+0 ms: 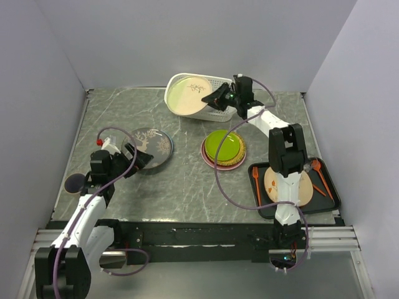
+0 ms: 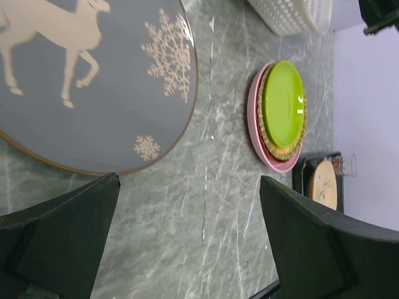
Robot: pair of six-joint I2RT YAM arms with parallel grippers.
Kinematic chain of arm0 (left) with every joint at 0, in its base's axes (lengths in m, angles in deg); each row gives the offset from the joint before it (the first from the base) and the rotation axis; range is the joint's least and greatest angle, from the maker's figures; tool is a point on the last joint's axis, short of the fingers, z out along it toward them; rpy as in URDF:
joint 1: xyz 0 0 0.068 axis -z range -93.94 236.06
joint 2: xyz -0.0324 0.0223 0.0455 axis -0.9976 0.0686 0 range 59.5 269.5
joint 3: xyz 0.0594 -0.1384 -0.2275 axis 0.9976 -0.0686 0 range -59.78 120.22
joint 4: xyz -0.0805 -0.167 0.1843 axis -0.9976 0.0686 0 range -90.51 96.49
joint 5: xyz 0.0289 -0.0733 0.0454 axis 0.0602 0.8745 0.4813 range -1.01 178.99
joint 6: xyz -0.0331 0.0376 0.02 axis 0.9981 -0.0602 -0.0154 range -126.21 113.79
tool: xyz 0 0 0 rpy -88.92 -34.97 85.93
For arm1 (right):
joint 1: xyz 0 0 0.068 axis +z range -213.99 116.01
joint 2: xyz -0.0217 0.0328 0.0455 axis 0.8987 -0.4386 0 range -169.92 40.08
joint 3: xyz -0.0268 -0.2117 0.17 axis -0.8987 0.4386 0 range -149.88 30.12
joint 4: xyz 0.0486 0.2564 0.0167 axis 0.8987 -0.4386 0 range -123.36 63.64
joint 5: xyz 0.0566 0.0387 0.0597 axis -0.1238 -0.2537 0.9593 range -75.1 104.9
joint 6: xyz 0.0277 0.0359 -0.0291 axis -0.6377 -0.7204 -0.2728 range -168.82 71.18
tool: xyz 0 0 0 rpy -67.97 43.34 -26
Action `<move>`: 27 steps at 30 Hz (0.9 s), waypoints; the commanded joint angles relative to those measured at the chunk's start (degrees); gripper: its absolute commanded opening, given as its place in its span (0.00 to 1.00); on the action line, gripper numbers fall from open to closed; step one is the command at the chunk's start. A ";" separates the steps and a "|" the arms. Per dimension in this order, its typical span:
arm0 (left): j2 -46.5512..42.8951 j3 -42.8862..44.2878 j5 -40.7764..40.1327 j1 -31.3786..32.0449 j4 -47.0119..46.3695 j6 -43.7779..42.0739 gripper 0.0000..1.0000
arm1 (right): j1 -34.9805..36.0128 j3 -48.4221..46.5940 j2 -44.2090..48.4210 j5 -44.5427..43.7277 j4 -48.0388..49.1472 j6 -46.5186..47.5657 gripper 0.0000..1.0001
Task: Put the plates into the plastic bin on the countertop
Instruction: Place the plate in the plastic bin.
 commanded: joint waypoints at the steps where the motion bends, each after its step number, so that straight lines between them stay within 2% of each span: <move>1: 0.88 2.08 -1.11 2.34 -2.83 0.08 0.99 | -1.64 -7.00 1.19 -0.36 6.62 -0.87 0.00; 6: 1.76 1.90 -1.99 4.45 -3.44 0.43 0.99 | -2.78 -9.29 -1.10 -2.12 5.48 -0.78 0.00; 9: 2.20 2.43 -1.56 4.71 -3.01 -0.61 0.99 | -4.10 -13.32 -2.94 -0.20 3.80 -0.96 0.00; 14: 1.94 4.28 -1.90 4.89 -1.07 -1.94 0.99 | -5.07 -13.69 -3.39 -0.63 3.45 -0.87 0.00; 27: 2.55 2.08 -1.12 5.07 -4.06 -0.71 0.99 | -5.60 -16.85 -7.69 -2.39 2.39 -1.04 0.00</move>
